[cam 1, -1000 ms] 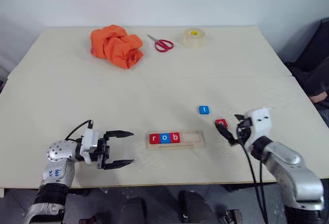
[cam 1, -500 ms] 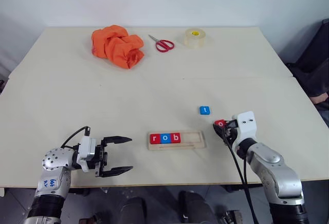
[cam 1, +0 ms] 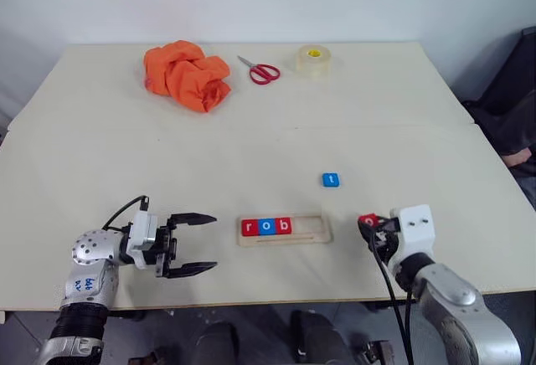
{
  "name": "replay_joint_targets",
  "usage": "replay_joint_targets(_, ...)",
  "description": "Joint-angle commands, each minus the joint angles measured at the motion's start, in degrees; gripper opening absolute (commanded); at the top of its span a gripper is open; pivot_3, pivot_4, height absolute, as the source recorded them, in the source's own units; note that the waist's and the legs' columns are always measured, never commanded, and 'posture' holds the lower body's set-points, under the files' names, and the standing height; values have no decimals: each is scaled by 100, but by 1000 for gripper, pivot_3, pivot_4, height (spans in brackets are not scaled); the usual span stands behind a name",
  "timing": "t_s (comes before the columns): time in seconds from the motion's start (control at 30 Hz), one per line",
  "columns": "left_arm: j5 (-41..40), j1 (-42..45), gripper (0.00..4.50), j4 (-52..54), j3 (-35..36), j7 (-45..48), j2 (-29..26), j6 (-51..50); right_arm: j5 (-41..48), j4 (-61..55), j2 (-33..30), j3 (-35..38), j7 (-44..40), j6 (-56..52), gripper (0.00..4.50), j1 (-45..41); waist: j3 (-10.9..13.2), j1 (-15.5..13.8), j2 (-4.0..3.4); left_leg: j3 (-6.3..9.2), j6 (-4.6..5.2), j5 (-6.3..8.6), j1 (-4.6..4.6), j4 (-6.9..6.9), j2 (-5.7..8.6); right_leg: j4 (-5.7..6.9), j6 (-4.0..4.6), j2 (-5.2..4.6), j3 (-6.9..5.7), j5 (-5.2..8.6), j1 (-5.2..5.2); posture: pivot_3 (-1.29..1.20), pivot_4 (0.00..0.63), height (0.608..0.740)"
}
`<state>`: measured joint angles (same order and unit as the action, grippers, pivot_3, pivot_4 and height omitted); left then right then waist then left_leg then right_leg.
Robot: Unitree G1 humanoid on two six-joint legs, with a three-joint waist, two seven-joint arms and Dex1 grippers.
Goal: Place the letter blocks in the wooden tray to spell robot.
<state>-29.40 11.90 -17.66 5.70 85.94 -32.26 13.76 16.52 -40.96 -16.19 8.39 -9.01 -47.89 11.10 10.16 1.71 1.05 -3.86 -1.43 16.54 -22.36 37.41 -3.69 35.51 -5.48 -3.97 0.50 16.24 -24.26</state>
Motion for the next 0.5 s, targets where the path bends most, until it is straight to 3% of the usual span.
replay_joint_targets(0.03,-65,93,4500,-61,-9,214,12,14,-52,-334,164,58,261,-12,1467,-13,0,2,0,-1,0,0,0,0,0,0,1,0,0,1,-1,0,150,740)
replay_joint_targets(0.07,-66,112,4500,-80,-19,222,15,18,-74,-329,191,43,302,-2,1467,-20,0,-1,0,0,0,-1,0,-1,0,1,3,0,0,2,-1,0,150,740)
replay_joint_targets(0.37,-69,157,4500,-121,-37,226,34,58,-27,-249,153,110,178,184,4469,-153,0,-8,0,-1,1,-1,-2,-11,0,-4,7,1,0,4,-5,0,150,740)
replay_joint_targets(0.43,-71,143,4500,-111,-32,218,34,63,20,-268,-80,133,-54,176,4469,-194,0,-8,0,-1,1,-1,-3,-13,0,-4,5,2,0,4,-7,0,150,740)
replay_joint_targets(0.5,-65,139,4500,-139,-22,216,35,82,124,-211,-712,144,-644,137,4469,-320,0,-10,0,-1,1,-1,-3,-13,0,-5,5,2,-1,4,-7,0,150,740)
